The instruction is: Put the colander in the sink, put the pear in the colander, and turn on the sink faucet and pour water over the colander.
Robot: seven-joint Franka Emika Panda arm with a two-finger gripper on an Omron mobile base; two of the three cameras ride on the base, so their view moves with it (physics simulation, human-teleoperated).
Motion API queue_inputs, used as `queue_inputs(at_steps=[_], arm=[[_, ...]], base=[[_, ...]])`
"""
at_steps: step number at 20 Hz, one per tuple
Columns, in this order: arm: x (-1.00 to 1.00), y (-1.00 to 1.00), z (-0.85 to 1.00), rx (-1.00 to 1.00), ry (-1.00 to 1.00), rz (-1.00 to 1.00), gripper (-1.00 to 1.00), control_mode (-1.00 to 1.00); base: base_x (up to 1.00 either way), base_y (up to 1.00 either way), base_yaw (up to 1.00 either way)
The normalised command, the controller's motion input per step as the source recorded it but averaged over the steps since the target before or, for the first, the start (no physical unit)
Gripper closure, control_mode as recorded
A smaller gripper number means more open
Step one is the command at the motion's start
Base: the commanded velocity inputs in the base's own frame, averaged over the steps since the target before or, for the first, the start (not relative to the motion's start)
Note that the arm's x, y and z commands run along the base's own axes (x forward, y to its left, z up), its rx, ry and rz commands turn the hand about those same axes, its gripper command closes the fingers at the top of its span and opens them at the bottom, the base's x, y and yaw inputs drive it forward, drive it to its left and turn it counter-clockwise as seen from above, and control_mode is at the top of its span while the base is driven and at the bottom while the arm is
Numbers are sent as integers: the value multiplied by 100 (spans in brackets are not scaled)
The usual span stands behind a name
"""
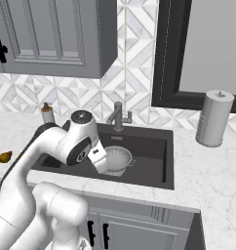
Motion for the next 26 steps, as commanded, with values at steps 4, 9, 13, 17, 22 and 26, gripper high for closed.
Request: queue_inputs(at_steps=[4, 9, 13, 17, 22, 26], arm=[[-9, 97, 54, -2, 3, 15, -100, -100], [5, 99, 49, 0, 10, 25, -100, -100], [12, 89, 25, 0, 14, 31, -100, -100], [4, 84, 7, 0, 14, 31, -100, -100], [-2, 92, 0, 0, 8, 26, -100, -100], [-1, 84, 0, 0, 4, 20, -100, -100]], base=[[0, 0, 0], [0, 0, 0], [0, 0, 0], [0, 0, 0], [0, 0, 0], [0, 0, 0]])
